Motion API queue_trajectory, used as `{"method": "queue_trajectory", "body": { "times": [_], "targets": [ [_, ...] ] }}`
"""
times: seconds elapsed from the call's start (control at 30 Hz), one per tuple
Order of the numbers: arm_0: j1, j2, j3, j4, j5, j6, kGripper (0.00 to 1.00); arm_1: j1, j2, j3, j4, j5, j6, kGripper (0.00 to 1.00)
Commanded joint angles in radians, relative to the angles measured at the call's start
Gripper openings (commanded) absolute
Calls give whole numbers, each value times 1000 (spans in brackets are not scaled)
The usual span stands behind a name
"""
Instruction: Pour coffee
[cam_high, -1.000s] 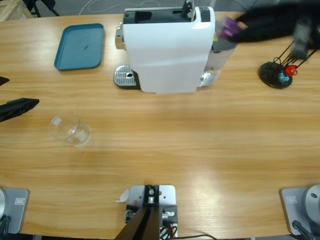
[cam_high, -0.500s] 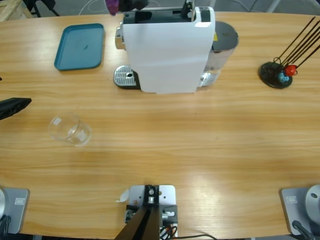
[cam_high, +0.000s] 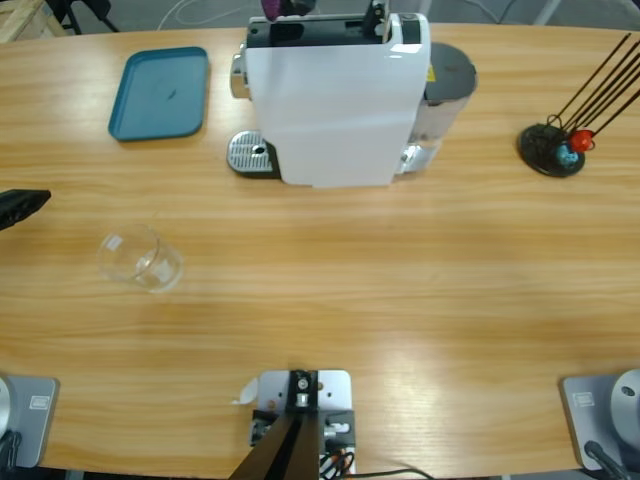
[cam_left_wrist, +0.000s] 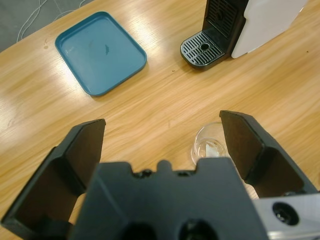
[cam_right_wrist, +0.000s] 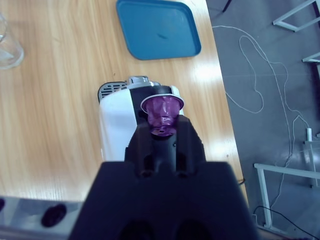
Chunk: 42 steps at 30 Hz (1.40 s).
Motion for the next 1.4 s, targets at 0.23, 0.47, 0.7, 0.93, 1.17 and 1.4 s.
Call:
{"method": "queue_trajectory", "body": {
  "times": [0.23,0.47,0.7,0.93,1.17,1.4],
  "targets": [
    [38,-65,46,-2,-12,16,1000,-37,73,35,-40,52,10,0],
    [38,-64,49,-3,-12,16,1000,-36,62,68,-41,56,12,0],
    [38,-70,49,-3,-12,16,1000,-25,70,74,-44,58,19,0],
    [38,-75,50,-2,-12,16,1000,-18,68,87,-41,76,28,0],
    [38,-80,52,-3,-12,16,1000,-15,67,97,-38,58,44,327],
    [38,-80,52,-2,-12,16,1000,1,23,94,-57,16,50,1000]
  ]
}}
